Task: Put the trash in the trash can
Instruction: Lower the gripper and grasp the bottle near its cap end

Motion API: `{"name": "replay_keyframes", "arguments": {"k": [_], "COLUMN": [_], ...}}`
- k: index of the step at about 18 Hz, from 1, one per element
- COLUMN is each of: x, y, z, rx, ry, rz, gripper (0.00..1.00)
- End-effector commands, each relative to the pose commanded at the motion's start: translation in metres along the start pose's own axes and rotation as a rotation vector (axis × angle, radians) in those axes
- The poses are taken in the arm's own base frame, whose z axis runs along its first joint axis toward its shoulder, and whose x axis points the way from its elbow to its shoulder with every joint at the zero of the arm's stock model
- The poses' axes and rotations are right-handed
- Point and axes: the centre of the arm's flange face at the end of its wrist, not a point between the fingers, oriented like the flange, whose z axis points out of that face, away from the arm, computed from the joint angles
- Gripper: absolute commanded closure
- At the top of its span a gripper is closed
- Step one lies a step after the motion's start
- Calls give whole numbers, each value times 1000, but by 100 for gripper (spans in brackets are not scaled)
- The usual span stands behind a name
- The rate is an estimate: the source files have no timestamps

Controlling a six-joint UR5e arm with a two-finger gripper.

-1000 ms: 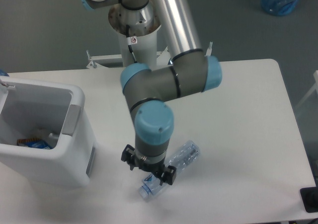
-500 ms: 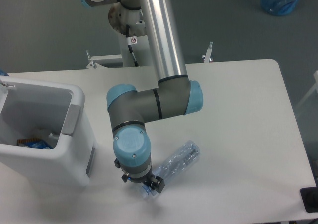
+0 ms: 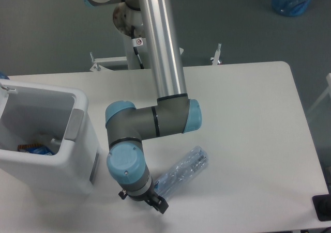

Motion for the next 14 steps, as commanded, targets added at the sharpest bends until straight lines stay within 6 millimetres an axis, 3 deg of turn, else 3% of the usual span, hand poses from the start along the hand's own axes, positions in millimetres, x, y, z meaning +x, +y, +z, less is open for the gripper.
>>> {"name": "replay_keyframes", "arguments": {"k": [2, 6, 10, 14], "x": [0, 1, -1, -11], "y": [0, 0, -1, 5], "z": [0, 2, -11, -50], "rx": [-3, -7, 12, 79], "ry": [3, 4, -6, -24], "rz": [2, -2, -13, -59], "gripper": [15, 56, 96, 100]}}
